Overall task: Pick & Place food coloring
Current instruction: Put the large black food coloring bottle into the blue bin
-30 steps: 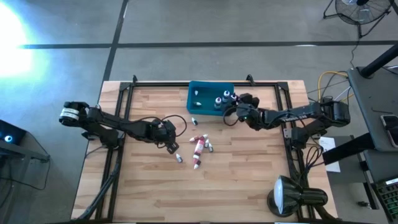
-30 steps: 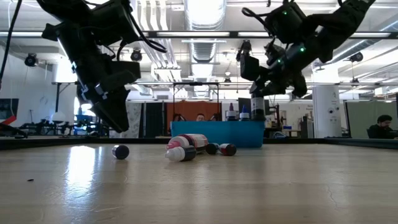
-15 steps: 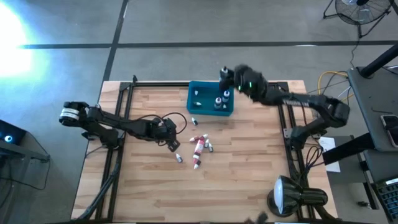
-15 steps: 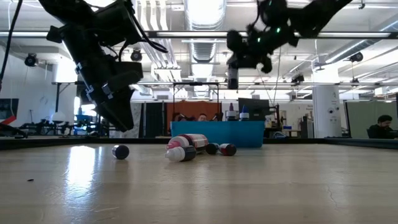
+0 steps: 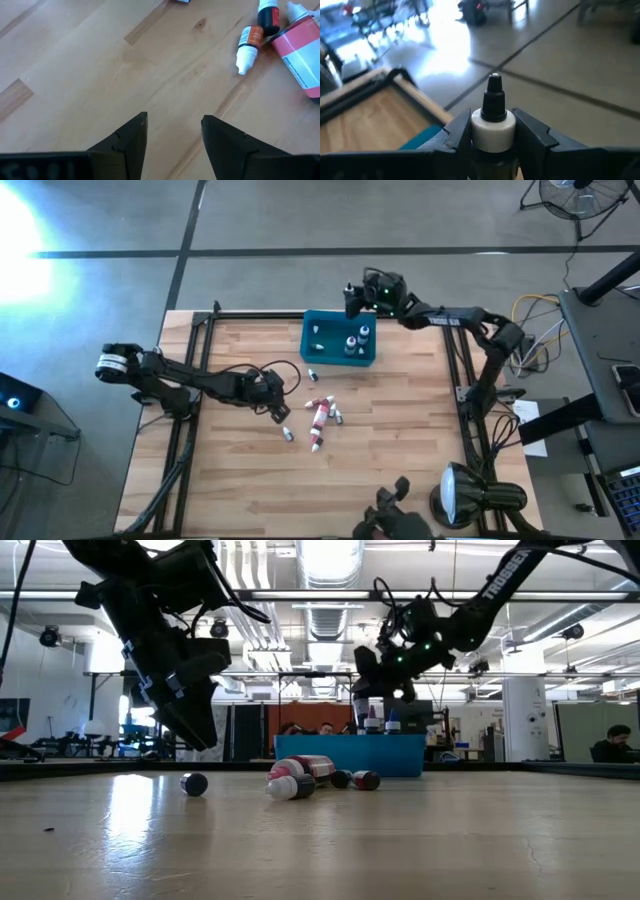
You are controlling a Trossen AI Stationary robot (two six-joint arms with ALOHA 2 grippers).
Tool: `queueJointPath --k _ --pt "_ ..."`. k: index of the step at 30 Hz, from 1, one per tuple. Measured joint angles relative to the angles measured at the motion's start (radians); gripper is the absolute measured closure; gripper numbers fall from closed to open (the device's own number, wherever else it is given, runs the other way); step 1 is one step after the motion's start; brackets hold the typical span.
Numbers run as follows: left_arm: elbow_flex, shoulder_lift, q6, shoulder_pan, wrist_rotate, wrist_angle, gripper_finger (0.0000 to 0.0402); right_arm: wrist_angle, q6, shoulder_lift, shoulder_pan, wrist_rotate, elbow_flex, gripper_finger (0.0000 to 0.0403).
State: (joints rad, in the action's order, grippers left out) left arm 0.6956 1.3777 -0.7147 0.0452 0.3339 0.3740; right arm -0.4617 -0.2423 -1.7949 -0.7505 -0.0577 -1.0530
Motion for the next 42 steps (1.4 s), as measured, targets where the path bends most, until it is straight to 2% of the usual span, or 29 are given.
queueJointPath --k 4,9,14,26,35,42 --pt "-0.004 0.0 0.0 -0.001 0.005 0.001 0.0239 -0.053 -0.008 0.004 0.025 0.099 0.061 0.0296" --pt "-0.009 0.0 0.008 -0.011 0.007 0.001 0.0239 -0.167 -0.059 0.008 0.026 0.113 0.161 0.0296" --pt "-0.01 0.0 0.015 -0.017 0.007 0.0 0.0239 -0.298 -0.077 0.016 0.024 0.193 0.257 0.0296" --pt "-0.011 0.0 0.015 -0.019 0.005 -0.001 0.0239 -0.316 -0.102 0.046 0.027 0.178 0.347 0.0294" --pt "-0.011 0.0 0.016 -0.019 0.005 -0.008 0.0239 -0.31 -0.121 0.066 0.027 0.132 0.412 0.0242" --pt "-0.011 0.0 0.016 -0.019 0.005 -0.012 0.0239 -0.298 -0.123 0.067 0.027 0.127 0.423 0.0237"
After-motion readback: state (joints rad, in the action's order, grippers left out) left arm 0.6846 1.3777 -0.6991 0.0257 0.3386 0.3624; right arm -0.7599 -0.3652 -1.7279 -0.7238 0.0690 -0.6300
